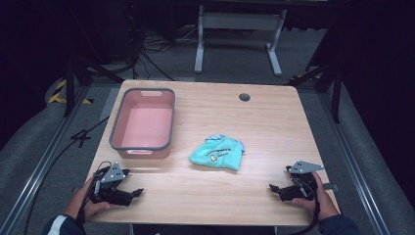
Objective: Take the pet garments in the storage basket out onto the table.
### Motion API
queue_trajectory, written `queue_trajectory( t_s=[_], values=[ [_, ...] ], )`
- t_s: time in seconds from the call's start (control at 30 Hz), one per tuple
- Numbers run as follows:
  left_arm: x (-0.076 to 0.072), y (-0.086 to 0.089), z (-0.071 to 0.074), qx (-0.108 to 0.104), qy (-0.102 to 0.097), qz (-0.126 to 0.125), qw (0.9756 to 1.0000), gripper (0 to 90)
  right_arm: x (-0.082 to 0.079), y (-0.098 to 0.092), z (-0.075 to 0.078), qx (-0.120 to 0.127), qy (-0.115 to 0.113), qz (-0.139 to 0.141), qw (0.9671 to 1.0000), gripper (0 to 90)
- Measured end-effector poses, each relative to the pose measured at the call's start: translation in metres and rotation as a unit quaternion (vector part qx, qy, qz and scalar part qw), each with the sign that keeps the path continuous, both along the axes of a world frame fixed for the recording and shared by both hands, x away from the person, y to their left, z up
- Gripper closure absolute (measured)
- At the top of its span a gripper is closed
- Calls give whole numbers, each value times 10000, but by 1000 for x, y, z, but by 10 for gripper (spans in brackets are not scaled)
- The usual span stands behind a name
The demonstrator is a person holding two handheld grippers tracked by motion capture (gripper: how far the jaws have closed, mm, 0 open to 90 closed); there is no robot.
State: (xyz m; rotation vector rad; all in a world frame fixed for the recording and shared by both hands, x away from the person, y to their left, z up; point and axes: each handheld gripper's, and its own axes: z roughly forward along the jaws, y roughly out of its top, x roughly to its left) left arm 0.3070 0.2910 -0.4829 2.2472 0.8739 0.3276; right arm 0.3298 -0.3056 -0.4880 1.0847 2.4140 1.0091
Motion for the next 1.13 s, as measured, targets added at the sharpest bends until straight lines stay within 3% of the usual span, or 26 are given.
queue_trajectory(
  t_s=[0.17, 0.67, 0.8, 1.13],
  values=[
    [1, -1, 0, 56, 43, 117, 9999, 74, 0, 0, 0, 1, 0, 0, 10000, 6],
    [2, -1, 0, 57, 55, 171, 9998, 58, 0, 0, 0, 1, 0, 11, 10000, 6],
    [5, -3, -1, 130, 111, 235, 9996, 0, 0, 0, 0, 2, 0, 24, 10000, 6],
    [5, -3, -1, 96, 118, 255, 9996, 0, 0, 0, 0, 2, 0, 26, 10000, 6]
  ],
)
